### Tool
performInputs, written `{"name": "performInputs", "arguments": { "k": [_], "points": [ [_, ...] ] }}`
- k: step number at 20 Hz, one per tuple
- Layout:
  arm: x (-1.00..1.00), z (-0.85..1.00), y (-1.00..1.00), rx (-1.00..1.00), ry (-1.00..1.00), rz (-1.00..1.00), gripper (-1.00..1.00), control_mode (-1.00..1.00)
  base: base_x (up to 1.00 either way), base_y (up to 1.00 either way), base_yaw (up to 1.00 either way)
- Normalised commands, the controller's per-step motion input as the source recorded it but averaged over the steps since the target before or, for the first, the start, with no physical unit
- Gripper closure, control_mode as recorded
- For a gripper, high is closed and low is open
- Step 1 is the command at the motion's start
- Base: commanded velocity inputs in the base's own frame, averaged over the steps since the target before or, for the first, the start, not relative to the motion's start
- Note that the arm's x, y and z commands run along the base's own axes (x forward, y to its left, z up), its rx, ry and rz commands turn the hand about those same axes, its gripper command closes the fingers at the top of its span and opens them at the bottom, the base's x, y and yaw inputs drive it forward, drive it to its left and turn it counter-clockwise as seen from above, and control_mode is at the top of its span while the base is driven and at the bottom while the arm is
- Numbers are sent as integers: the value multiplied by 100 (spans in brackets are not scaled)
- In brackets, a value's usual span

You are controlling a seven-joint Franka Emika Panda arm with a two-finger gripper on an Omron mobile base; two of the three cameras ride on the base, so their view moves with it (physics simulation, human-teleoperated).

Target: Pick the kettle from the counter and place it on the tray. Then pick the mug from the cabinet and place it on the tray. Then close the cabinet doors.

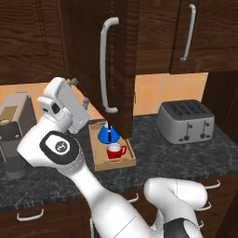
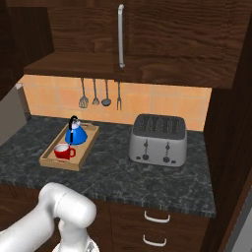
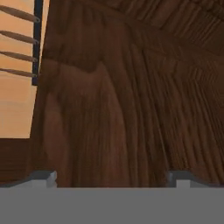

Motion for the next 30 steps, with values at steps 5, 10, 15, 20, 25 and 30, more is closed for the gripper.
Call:
{"name": "performInputs", "arguments": {
  "k": [5,10,15,20,25,30],
  "points": [
    [20,0,-80,10,-4,0,-100,-100,0,0,0],
    [28,3,-74,16,-3,0,-100,-100,0,0,0],
    [40,6,-71,19,-2,1,-100,-100,0,0,0],
    [46,2,-68,19,-7,7,-100,-100,0,0,0],
    [46,4,-59,15,-8,15,-100,-100,0,0,0],
    [61,2,-51,14,-6,18,-100,-100,0,0,0]
  ]
}}
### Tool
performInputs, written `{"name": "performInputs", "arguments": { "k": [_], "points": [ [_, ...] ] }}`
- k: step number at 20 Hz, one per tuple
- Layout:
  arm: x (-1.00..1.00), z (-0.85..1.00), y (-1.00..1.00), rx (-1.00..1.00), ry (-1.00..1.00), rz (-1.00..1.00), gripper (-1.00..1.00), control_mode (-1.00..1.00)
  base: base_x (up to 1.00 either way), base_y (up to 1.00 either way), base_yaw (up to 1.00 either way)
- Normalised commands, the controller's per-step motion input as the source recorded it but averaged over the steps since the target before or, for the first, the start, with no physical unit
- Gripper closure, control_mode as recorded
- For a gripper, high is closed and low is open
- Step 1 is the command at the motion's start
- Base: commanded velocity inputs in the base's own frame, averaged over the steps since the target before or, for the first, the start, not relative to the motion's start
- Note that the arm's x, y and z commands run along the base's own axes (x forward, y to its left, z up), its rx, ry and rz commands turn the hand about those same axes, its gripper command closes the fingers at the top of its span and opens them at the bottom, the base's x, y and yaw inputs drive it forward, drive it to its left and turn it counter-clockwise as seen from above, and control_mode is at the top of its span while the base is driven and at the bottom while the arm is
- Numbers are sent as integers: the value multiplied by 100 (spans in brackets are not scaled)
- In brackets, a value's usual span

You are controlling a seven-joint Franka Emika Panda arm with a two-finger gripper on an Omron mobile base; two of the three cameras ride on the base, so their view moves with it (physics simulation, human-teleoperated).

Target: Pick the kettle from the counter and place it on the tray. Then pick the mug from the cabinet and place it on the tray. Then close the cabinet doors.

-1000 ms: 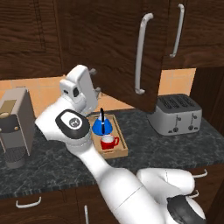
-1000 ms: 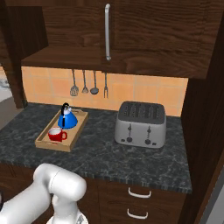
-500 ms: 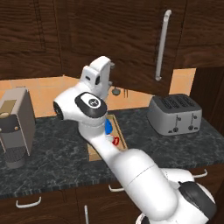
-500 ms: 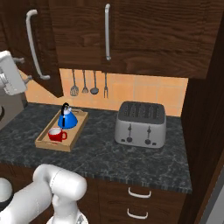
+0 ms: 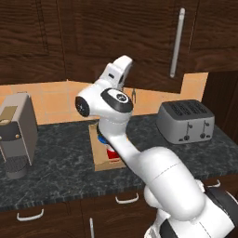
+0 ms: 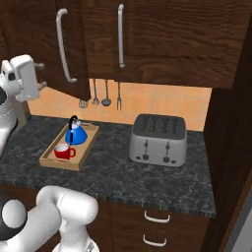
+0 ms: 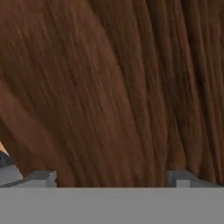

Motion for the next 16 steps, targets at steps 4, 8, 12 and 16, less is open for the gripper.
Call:
{"name": "performInputs", "arguments": {
  "k": [4,8,12,16],
  "points": [
    [78,0,-47,15,-2,23,-100,-100,0,0,0],
    [82,0,-43,15,0,24,-100,-100,0,0,0],
    [81,0,-33,12,0,23,-100,-100,0,0,0],
    [80,0,-26,9,0,22,-100,-100,0,0,0]
  ]
}}
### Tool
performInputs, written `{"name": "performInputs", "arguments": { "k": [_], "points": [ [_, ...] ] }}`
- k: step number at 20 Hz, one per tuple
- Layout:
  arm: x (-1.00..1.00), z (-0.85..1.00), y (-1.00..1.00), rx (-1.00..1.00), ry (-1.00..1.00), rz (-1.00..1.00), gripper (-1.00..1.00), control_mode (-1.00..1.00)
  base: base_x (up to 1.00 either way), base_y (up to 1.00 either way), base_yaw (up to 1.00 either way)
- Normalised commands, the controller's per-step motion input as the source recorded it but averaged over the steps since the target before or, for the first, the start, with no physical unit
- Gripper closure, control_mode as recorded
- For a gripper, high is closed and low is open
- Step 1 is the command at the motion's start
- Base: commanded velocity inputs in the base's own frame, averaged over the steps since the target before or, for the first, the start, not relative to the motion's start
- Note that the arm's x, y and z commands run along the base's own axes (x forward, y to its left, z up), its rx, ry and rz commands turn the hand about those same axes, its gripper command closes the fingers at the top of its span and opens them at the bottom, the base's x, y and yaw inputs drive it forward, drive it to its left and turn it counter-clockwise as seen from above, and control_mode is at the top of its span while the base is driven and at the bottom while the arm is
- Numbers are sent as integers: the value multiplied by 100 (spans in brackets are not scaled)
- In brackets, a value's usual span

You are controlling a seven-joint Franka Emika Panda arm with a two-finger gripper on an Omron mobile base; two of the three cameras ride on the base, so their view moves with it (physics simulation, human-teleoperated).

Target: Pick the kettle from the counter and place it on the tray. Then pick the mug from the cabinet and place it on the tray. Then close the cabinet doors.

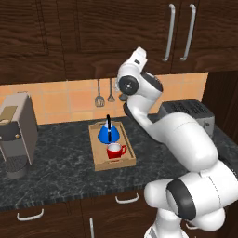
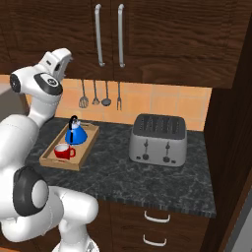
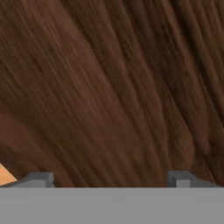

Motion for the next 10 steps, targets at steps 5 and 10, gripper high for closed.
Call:
{"name": "performInputs", "arguments": {
  "k": [5,10],
  "points": [
    [74,0,-17,5,2,22,-100,-100,0,0,0],
    [61,-2,-1,0,10,17,-100,-100,0,0,0]
  ]
}}
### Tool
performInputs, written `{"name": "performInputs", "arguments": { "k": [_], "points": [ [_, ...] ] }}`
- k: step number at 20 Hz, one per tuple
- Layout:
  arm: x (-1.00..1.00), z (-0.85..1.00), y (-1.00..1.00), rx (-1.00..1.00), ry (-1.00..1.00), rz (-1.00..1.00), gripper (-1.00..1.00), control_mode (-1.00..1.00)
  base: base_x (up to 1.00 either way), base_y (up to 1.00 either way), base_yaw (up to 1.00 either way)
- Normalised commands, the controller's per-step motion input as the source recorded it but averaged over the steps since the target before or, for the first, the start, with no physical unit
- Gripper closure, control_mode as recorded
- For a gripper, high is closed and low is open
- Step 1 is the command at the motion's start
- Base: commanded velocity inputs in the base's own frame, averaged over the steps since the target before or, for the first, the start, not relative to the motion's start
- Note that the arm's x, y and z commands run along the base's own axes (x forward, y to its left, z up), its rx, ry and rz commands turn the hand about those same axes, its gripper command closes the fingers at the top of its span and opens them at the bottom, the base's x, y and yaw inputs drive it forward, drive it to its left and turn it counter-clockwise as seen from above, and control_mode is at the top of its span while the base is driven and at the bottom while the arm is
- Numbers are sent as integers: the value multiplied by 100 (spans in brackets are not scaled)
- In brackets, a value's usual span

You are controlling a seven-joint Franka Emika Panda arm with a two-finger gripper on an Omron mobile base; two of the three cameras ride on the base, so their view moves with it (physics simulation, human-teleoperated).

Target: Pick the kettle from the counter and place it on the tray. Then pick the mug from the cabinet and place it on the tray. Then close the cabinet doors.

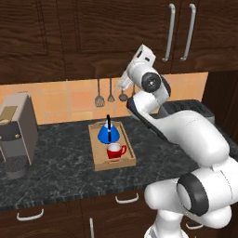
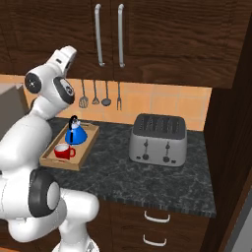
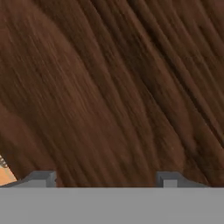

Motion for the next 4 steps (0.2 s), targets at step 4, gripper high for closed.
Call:
{"name": "performInputs", "arguments": {
  "k": [4],
  "points": [
    [61,-4,0,0,14,14,-100,-100,0,0,0]
  ]
}}
